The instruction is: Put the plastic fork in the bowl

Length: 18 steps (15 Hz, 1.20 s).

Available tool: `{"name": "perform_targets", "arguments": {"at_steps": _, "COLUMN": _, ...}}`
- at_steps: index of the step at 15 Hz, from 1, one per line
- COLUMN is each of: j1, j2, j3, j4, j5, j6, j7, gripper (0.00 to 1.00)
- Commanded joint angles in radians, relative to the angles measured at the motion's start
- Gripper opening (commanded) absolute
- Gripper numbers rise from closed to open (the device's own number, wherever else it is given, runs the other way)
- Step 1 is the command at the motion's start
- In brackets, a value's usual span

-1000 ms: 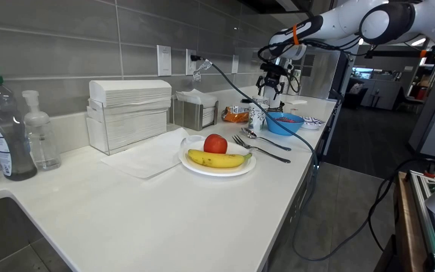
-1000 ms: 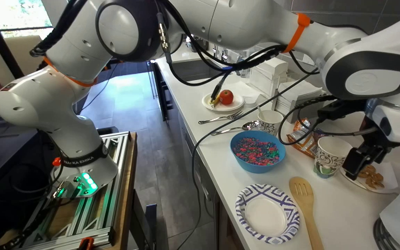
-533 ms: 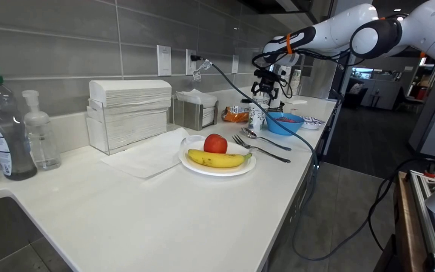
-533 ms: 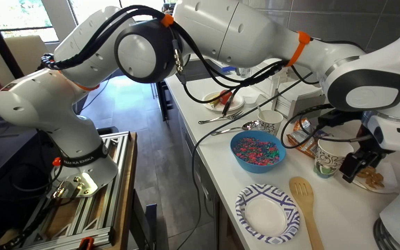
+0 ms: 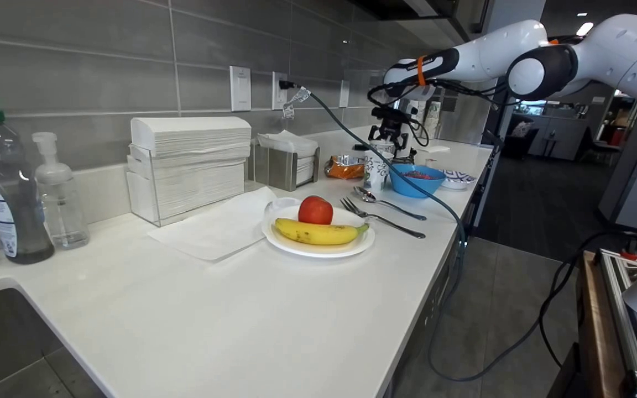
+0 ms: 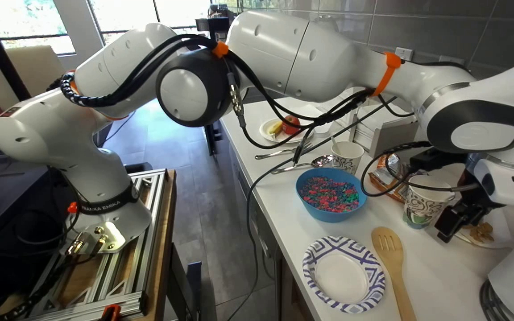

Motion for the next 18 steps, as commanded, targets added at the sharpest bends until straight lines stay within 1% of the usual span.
{"name": "perform_targets", "arguments": {"at_steps": 1, "j1": -0.024, "j2": 0.071, "j3": 0.014, "j4": 0.120, "j5": -0.018, "j6": -0.055, "j7": 0.032, "gripper": 0.87}}
{"name": "perform_targets", "arguments": {"at_steps": 5, "j1": -0.031, "j2": 0.106, "j3": 0.023, "j4": 0.177, "j5": -0.018, "j6": -0.052, "j7": 0.033, "gripper": 0.81}}
{"name": "perform_targets", "arguments": {"at_steps": 6, "j1": -0.032, "j2": 0.115, "j3": 0.026, "j4": 0.190, "j5": -0.018, "j6": -0.052, "j7": 0.034, "gripper": 0.77}}
{"name": "perform_targets", "arguments": {"at_steps": 9, "j1": -0.031, "j2": 0.144, "j3": 0.031, "j4": 0.224, "j5": -0.025, "j6": -0.053, "j7": 0.036, "gripper": 0.74}}
{"name": "perform_targets", "arguments": {"at_steps": 10, "j1": -0.019, "j2": 0.140, "j3": 0.013, "j4": 0.206, "j5": -0.005, "j6": -0.040, "j7": 0.029, "gripper": 0.71}}
{"name": "perform_targets", "arguments": {"at_steps": 11, "j1": -0.018, "j2": 0.146, "j3": 0.013, "j4": 0.213, "j5": -0.006, "j6": -0.039, "j7": 0.030, "gripper": 0.71}}
{"name": "perform_targets", "arguments": {"at_steps": 14, "j1": -0.019, "j2": 0.158, "j3": 0.013, "j4": 0.222, "j5": -0.005, "j6": -0.035, "j7": 0.026, "gripper": 0.68}}
{"name": "perform_targets", "arguments": {"at_steps": 15, "j1": -0.019, "j2": 0.161, "j3": 0.013, "j4": 0.226, "j5": -0.004, "j6": -0.035, "j7": 0.026, "gripper": 0.68}}
{"name": "perform_targets", "arguments": {"at_steps": 16, "j1": -0.020, "j2": 0.164, "j3": 0.013, "j4": 0.230, "j5": -0.005, "j6": -0.033, "j7": 0.024, "gripper": 0.66}}
{"name": "perform_targets", "arguments": {"at_steps": 18, "j1": -0.020, "j2": 0.169, "j3": 0.015, "j4": 0.237, "j5": -0.003, "j6": -0.031, "j7": 0.022, "gripper": 0.66}}
